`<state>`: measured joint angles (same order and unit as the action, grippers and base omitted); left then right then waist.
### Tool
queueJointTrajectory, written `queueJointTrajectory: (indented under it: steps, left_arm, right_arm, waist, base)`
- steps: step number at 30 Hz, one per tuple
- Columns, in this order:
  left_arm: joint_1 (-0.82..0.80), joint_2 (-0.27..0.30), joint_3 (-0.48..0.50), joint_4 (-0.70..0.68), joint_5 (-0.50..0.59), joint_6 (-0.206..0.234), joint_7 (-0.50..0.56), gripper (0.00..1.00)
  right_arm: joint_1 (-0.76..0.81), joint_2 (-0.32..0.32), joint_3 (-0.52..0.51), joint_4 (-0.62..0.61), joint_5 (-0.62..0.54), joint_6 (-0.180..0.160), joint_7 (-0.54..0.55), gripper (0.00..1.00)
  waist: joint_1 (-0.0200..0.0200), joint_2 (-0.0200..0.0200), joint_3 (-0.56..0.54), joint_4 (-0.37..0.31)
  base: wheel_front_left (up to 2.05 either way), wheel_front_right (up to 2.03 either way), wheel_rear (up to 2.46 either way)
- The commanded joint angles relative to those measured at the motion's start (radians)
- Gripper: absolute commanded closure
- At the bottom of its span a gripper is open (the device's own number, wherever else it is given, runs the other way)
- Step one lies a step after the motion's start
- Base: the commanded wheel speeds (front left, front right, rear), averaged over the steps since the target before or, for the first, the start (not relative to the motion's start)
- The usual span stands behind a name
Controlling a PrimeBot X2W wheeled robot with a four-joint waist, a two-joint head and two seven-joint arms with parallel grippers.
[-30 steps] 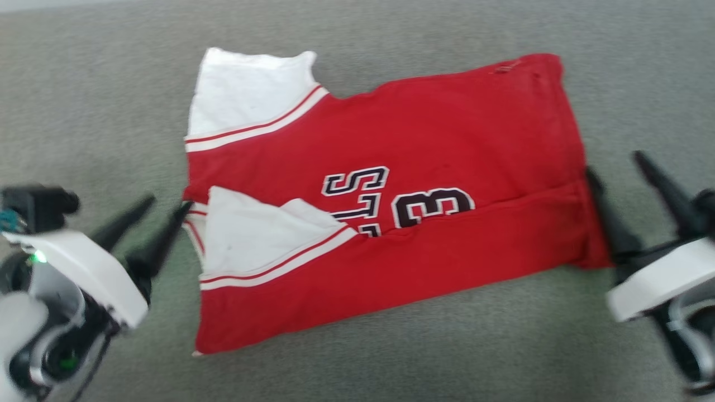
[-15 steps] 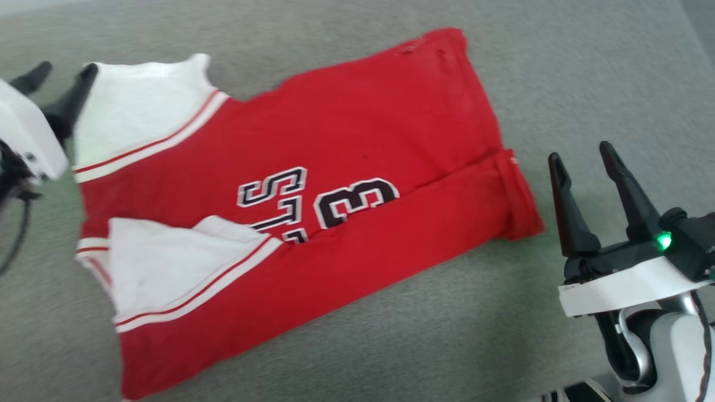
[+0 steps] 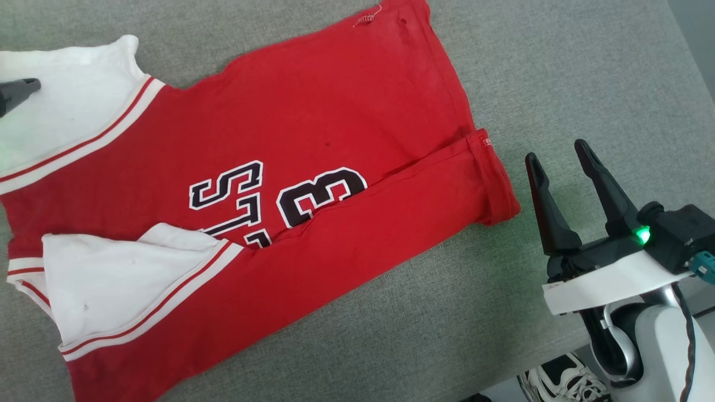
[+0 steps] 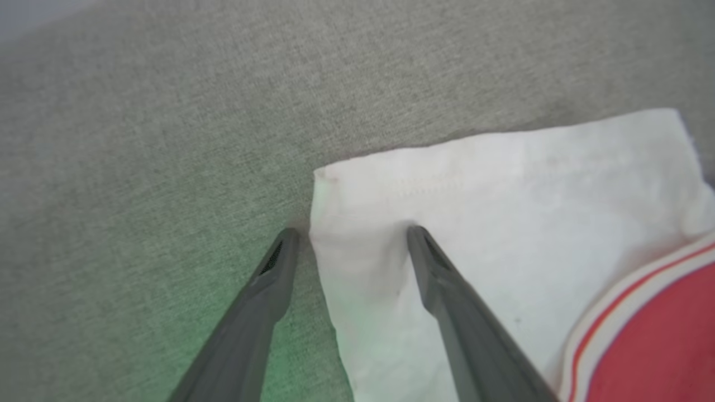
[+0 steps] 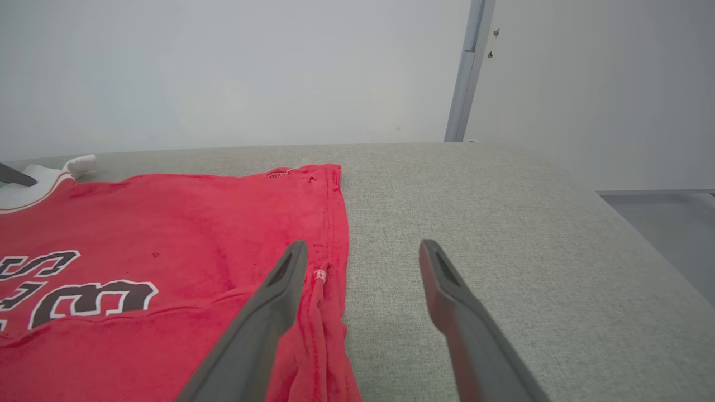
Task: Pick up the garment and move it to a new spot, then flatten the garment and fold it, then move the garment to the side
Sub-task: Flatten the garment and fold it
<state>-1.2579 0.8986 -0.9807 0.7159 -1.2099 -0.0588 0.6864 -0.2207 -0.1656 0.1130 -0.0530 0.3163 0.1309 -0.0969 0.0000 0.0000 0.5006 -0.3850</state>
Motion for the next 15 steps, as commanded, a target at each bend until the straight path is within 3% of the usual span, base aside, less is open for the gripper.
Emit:
queueJointTrajectory:
  steps: [1, 3, 4, 5, 6, 10, 15]
  left_arm:
    - [0.003, -0.014, -0.007, 0.021, -0.003, -0.004, 0.022, 0.00]
    - [-0.005, -0.033, -0.015, 0.036, -0.005, -0.014, 0.045, 0.00]
    - [-0.003, -0.044, -0.019, 0.039, -0.010, -0.021, 0.057, 0.47]
    - [-0.005, -0.051, -0.022, 0.039, -0.014, -0.030, 0.065, 0.65]
    - [-0.008, -0.059, -0.020, 0.041, -0.022, -0.036, 0.067, 1.00]
    - [-0.016, -0.074, -0.009, 0.055, -0.044, -0.048, 0.071, 1.00]
    - [-0.053, -0.097, -0.005, 0.064, -0.040, -0.056, 0.055, 1.00]
  right_arm:
    - [-0.016, -0.001, 0.002, 0.004, -0.001, 0.000, -0.001, 0.00]
    - [-0.020, -0.001, 0.003, 0.007, -0.003, 0.000, 0.000, 0.00]
    - [-0.022, -0.003, 0.008, 0.008, -0.001, 0.000, 0.004, 0.00]
    - [-0.027, -0.006, 0.015, 0.008, 0.000, 0.000, 0.008, 0.00]
    - [-0.035, -0.011, 0.021, 0.006, 0.000, 0.000, 0.009, 0.00]
    - [-0.094, -0.044, 0.065, 0.017, 0.011, 0.000, 0.051, 0.00]
    - [-0.293, -0.141, 0.170, 0.113, 0.068, 0.000, 0.167, 0.00]
  waist:
    - [0.0000, 0.0000, 0.010, -0.003]
    - [0.0000, 0.0000, 0.017, -0.001]
    - [0.0000, 0.0000, 0.020, 0.002]
    - [0.0000, 0.0000, 0.023, 0.005]
    - [0.0000, 0.0000, 0.026, 0.007]
    - [0.0000, 0.0000, 0.035, 0.015]
    - [0.0000, 0.0000, 0.059, 0.037]
  base:
    - [0.00, 0.00, 0.00]
    - [0.00, 0.00, 0.00]
    - [0.00, 0.00, 0.00]
    - [0.00, 0.00, 0.00]
    - [0.00, 0.00, 0.00]
    - [0.00, 0.00, 0.00]
    - [0.00, 0.00, 0.00]
